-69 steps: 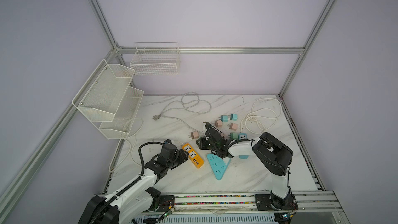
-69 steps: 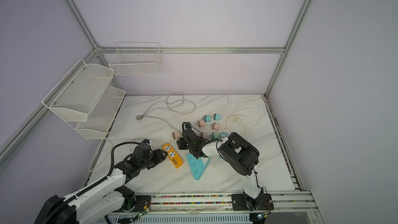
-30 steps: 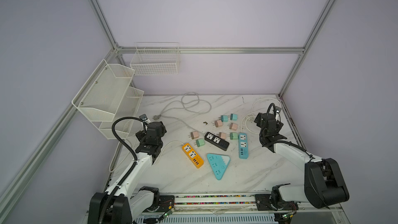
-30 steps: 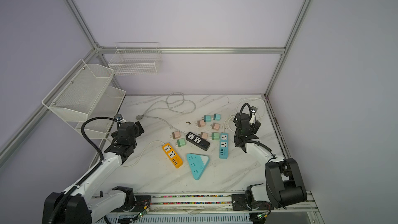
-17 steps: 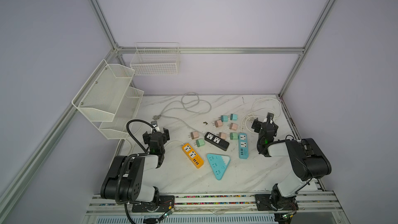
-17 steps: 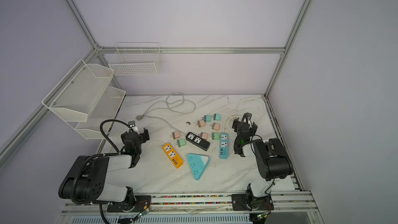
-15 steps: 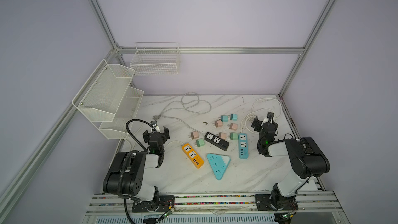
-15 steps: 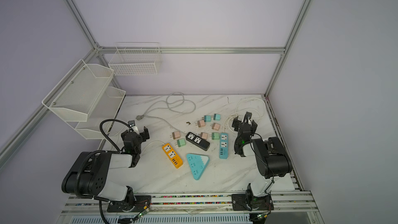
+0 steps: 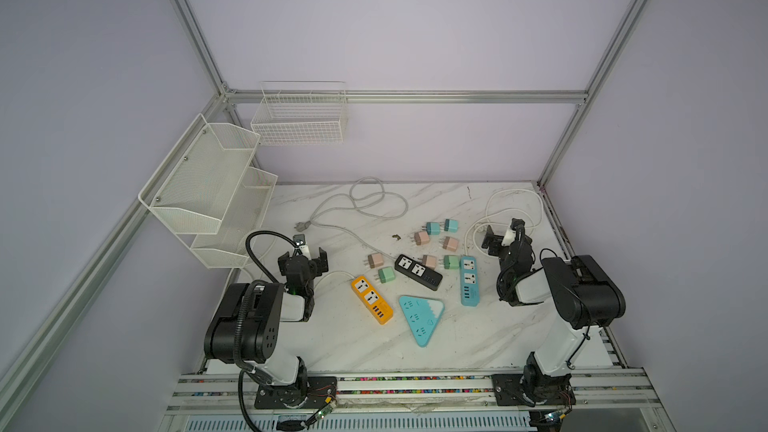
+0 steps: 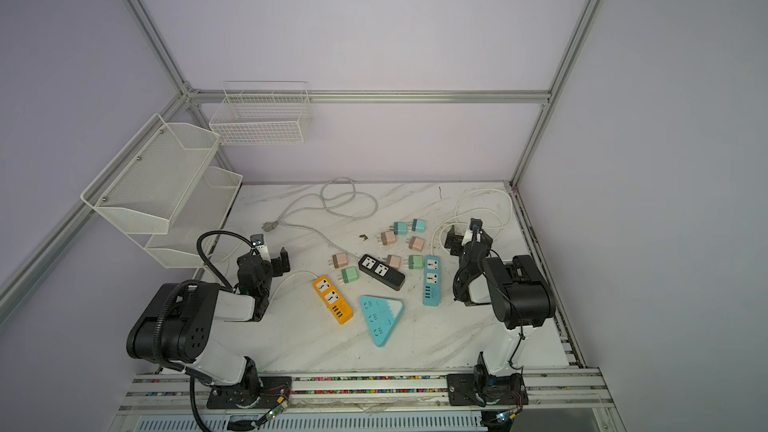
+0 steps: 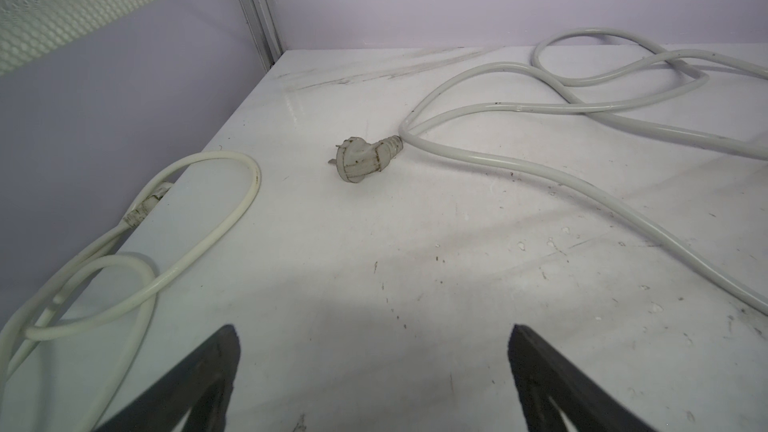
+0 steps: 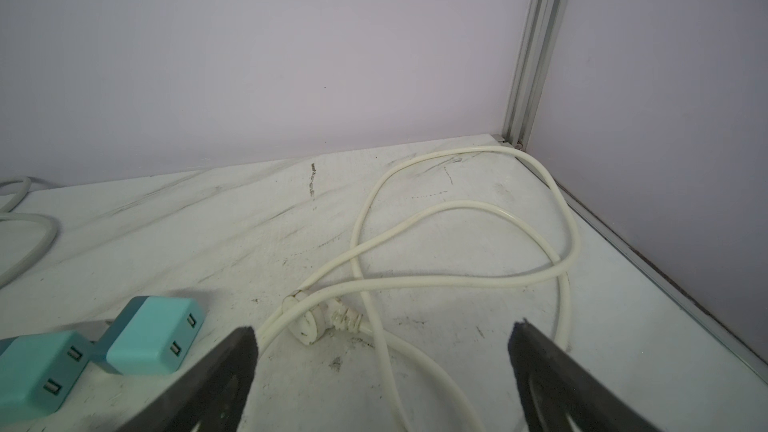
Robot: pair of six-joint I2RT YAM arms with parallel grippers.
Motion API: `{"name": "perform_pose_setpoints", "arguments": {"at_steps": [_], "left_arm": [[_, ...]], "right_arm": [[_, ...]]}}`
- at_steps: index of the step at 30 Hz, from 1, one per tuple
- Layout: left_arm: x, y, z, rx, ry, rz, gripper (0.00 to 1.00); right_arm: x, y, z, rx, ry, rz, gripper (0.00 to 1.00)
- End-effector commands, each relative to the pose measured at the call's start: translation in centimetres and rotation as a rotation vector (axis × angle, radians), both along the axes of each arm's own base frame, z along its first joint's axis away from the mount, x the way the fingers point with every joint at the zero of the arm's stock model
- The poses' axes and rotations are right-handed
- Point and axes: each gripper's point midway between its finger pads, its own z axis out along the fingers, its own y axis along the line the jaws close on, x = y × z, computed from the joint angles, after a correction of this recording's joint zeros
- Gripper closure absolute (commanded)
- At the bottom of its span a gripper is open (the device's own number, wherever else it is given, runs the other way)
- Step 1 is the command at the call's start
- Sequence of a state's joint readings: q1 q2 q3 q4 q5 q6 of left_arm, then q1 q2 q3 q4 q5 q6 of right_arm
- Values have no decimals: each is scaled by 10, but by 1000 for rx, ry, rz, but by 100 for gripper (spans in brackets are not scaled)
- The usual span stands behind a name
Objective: Pull the plug off the socket
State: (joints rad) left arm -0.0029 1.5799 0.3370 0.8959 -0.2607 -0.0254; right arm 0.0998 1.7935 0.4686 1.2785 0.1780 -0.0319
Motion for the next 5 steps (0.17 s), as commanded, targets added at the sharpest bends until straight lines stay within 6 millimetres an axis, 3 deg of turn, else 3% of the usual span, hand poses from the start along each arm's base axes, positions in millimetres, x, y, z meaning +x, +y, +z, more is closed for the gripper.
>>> {"name": "perform_pose_setpoints", "arguments": {"at_steps": [1,5], "left_arm": [[16,-1,31,-13,-106,-6,0],[15,-1,31,-13,-105,-7,0]], "right_arm": [[5,4,18,-18,-58,28,3],[3,4,19,-17,-61,34,3]]}}
